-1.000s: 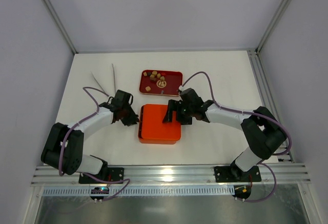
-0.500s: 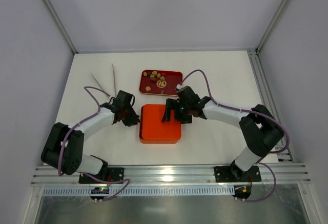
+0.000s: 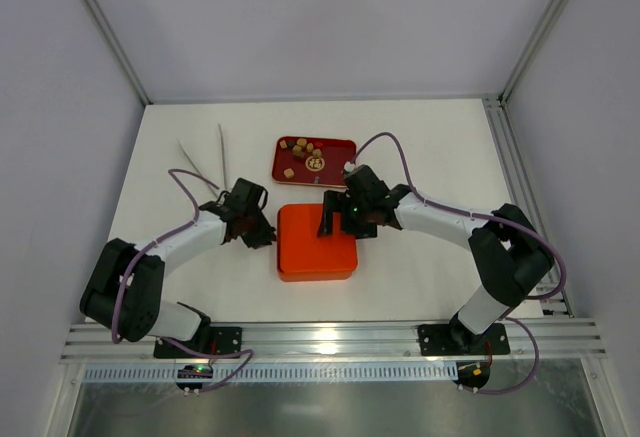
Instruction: Pack the chocolate
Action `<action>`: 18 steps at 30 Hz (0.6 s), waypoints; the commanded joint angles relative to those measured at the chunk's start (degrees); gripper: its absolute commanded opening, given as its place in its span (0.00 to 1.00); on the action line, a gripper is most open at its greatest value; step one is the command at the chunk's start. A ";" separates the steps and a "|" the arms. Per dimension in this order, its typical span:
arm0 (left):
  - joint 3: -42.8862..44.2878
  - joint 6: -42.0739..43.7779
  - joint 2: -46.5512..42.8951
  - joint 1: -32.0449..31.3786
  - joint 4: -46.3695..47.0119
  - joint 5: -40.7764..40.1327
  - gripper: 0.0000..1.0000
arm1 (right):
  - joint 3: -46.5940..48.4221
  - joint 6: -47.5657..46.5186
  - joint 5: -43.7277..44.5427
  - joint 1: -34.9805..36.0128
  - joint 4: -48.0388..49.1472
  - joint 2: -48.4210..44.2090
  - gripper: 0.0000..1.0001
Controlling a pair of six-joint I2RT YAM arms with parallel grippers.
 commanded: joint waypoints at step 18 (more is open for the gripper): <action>3.26 -3.81 -0.70 -3.93 4.85 5.73 0.20 | 5.89 -0.71 -2.00 2.53 2.19 -4.57 1.00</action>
